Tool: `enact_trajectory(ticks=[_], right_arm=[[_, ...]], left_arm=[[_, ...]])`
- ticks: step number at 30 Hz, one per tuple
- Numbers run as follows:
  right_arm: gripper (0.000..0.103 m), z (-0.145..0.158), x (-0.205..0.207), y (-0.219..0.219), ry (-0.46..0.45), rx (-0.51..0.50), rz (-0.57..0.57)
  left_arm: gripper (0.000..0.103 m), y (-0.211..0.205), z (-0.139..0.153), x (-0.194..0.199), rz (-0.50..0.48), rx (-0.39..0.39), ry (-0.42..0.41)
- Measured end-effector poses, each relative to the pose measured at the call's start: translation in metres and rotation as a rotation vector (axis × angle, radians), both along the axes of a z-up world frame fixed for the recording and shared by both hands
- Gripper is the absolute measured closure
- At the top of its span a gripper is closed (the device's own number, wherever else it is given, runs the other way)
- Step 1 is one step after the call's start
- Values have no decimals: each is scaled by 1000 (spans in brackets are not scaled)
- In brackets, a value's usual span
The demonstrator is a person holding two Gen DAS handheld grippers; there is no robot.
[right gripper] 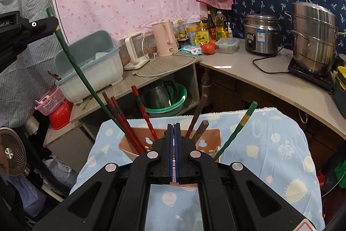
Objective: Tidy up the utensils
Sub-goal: 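Lift the green chopstick toward the pink holder while the right gripper lifts the gold spoon, then lower the green chopstick into the pink holder while the right gripper lowers the spoon in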
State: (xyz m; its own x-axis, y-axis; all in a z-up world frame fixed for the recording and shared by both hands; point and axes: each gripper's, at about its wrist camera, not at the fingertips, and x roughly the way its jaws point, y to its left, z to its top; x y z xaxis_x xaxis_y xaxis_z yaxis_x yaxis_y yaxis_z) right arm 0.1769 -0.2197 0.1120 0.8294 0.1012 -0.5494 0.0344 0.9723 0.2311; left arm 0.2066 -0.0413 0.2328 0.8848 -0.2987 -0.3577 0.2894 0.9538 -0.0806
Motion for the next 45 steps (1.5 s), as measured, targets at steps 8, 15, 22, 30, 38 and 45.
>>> enact_trajectory(ticks=[8, 15, 22, 30, 38, 45], right_arm=[[101, -24, 12, 2, 51, 1, 5], [101, -34, 16, 3, 71, 3, 5], [84, -33, 17, 5, 60, -1, -12], [75, -32, 10, 7, 54, 8, -16], [75, -30, 0, 7, 49, 11, -19], [75, -26, -11, 9, 44, 5, -17]], left_arm=[[96, -5, -48, 22, 2, 7, 103], [96, -4, -65, 29, 9, 1, 141], [81, -3, -72, 30, 38, 7, 151], [77, -2, -82, 27, 46, 23, 170], [77, -2, -87, 15, 50, 39, 175], [77, -3, -93, 0, 48, 49, 187]])
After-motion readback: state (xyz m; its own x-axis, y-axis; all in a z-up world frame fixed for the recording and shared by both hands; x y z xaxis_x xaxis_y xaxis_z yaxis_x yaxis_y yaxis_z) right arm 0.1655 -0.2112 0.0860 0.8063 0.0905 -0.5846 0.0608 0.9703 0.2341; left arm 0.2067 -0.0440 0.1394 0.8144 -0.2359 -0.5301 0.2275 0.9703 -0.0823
